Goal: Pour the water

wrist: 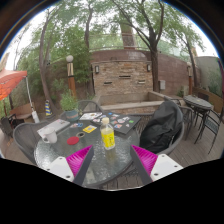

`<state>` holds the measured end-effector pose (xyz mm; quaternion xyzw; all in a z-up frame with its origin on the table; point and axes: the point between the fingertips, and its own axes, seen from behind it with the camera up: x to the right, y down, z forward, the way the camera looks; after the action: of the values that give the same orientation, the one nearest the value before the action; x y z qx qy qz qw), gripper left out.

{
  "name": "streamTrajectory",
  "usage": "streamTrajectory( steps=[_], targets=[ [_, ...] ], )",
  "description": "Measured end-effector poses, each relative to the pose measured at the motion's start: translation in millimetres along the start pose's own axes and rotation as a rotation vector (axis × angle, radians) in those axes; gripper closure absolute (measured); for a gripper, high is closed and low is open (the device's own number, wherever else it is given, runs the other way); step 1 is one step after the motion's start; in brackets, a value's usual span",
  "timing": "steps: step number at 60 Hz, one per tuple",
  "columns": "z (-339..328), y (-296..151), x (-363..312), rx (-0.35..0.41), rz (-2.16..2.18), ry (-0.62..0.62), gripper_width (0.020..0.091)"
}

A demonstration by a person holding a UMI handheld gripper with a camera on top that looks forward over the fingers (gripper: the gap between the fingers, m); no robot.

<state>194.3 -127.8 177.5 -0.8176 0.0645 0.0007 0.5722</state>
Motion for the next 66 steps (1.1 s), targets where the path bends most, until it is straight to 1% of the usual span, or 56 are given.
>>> streamTrajectory(
  steps=[6, 12, 15, 19, 25, 30, 31, 32, 33, 34, 35, 37, 39, 41, 43, 44, 46, 47, 49, 51, 53, 55, 57, 61, 66],
  targets=[
    [83.8, 1.6, -21.5, 0.057, -0.027, -0.04, 0.0269],
    [159.5, 12.2, -32.2, 0.069, -0.091, -0.057, 0.0268],
    [191.2, 16.6, -27.8, 0.074, -0.117, -0.033, 0.0273],
    [222.4, 20.2, -23.9, 0.07, -0.095, -0.017, 0.0275],
    [259.6, 16.6, -17.7, 0.103, -0.076, -0.007, 0.0275],
    [275.1, 11.6, -18.0, 0.129, -0.094, 0.003, 0.0272],
    [277.3, 10.4, -20.2, 0.134, -0.095, -0.001, 0.0292],
    [279.3, 9.7, -21.4, 0.139, -0.095, -0.002, 0.0337],
    [281.5, 9.9, -23.0, 0.141, -0.096, -0.004, 0.0421],
    [283.7, 11.1, -24.0, 0.139, -0.098, -0.005, 0.0542],
    [285.2, 13.5, -24.3, 0.132, -0.098, -0.002, 0.0569],
    [283.9, 10.2, -25.9, 0.146, -0.085, 0.003, 0.0572],
    [283.7, 10.5, -26.0, 0.152, -0.087, 0.008, 0.06],
    [284.1, 11.4, -28.1, 0.149, -0.089, 0.001, 0.061],
    [286.1, 12.7, -32.6, 0.133, -0.076, -0.015, 0.0624],
    [287.4, 12.9, -33.8, 0.124, -0.065, -0.019, 0.0655],
    [288.4, 14.8, -30.4, 0.101, -0.052, -0.016, 0.0658],
    [289.2, 14.9, -30.3, 0.089, -0.053, -0.013, 0.0682],
    [290.5, 15.5, -31.3, 0.058, -0.057, -0.008, 0.0683],
    [290.9, 15.7, -36.2, 0.025, -0.074, -0.01, 0.0714],
    [289.7, 12.2, -41.6, 0.001, -0.098, -0.004, 0.0715],
    [287.2, 1.4, -52.0, -0.001, -0.137, -0.009, 0.0714],
    [283.7, -11.6, -64.1, 0.018, -0.188, -0.015, 0.0716],
    [276.7, -39.4, -96.1, 0.028, -0.31, -0.015, 0.0716],
    [273.2, -64.3, -152.1, 0.037, -0.527, -0.01, 0.0719]
  ],
)
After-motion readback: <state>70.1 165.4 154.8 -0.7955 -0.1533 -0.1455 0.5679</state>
